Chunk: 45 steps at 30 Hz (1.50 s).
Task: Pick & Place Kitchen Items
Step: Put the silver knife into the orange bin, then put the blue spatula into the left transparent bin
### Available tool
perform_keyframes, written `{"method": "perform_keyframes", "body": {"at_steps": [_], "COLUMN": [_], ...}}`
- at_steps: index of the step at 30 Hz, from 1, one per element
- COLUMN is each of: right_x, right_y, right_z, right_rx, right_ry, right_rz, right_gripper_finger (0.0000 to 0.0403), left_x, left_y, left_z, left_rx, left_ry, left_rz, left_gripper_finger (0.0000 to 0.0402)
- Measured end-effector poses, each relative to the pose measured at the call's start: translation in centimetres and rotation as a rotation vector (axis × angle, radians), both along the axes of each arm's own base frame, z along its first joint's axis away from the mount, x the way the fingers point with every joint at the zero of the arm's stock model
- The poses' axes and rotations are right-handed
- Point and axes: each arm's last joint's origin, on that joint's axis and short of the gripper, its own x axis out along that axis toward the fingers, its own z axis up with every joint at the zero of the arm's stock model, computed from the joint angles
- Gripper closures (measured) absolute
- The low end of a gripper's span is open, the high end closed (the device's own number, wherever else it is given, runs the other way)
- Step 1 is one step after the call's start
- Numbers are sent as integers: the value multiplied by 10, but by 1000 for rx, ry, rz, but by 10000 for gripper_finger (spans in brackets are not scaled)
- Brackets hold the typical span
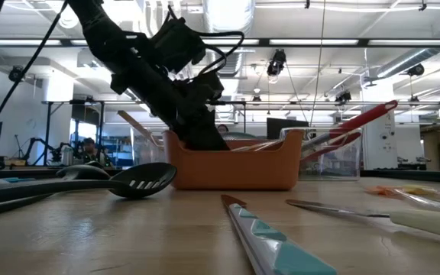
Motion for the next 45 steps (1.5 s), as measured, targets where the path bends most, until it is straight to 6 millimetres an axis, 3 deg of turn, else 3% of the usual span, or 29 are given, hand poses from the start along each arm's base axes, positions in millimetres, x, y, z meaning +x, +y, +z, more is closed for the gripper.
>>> {"method": "perform_keyframes", "body": {"at_steps": [6,11,21,29,33,38,45], "right_x": [0,1,1,2,5,9,16], "right_y": [0,0,0,1,3,5,10], "right_z": [0,0,1,1,0,-2,-5], "right_rx": [3,5,6,11,6,-3,-15], "right_ry": [-4,-7,-10,-20,-12,1,24], "right_rz": [-1,-1,-1,2,2,5,3], "right_gripper_finger": [351,351,351,351,351,351,351], "left_x": [-2,-3,-19,-69,-103,-143,-164], "left_y": [-1,-2,-11,-29,-32,-28,-26], "left_z": [6,26,112,164,172,165,135], "left_rx": [-12,-60,-147,10,0,-37,4], "left_ry": [-10,-50,-172,8,221,506,739], "left_rz": [-4,-22,-75,42,165,396,462], "left_gripper_finger": [229,182,176,185,186,187,187]}}
